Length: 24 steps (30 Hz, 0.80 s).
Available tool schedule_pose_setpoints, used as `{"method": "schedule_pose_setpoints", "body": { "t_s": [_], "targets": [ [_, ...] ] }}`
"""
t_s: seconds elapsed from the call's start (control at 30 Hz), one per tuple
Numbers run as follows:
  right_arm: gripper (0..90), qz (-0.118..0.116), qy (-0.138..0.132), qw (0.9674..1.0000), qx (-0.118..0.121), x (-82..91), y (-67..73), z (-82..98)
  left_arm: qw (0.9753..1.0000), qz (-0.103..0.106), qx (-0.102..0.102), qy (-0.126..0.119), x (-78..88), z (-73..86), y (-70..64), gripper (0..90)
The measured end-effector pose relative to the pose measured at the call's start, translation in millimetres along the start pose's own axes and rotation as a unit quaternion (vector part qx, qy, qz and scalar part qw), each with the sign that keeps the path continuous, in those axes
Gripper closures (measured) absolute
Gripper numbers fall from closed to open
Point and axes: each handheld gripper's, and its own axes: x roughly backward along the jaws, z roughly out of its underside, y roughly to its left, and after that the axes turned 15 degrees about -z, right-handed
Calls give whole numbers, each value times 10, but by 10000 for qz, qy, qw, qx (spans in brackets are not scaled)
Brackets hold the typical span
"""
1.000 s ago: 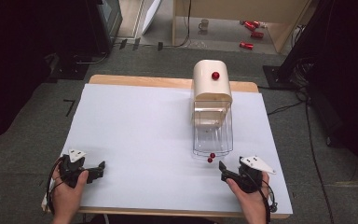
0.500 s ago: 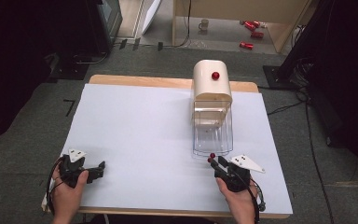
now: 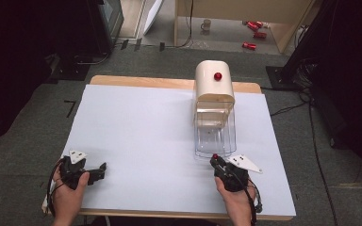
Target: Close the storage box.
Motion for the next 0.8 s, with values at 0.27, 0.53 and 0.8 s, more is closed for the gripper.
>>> {"method": "schedule_pose_setpoints", "body": {
  "t_s": [0.27, 0.53, 0.8],
  "targets": [
    [757, 101, 49, 9999, 60, -25, 35, -82, 10000, 0, -1, -1, 1, 1, 0, 0],
    [756, 135, -25, 9998, 155, -26, 76, -234, 10000, -1, 0, -2, 1, 1, -1, 0],
    [755, 182, -149, 9995, 200, -11, 75, -444, 10000, -1, 2, -2, 0, 1, -1, 0]
  ]
}}
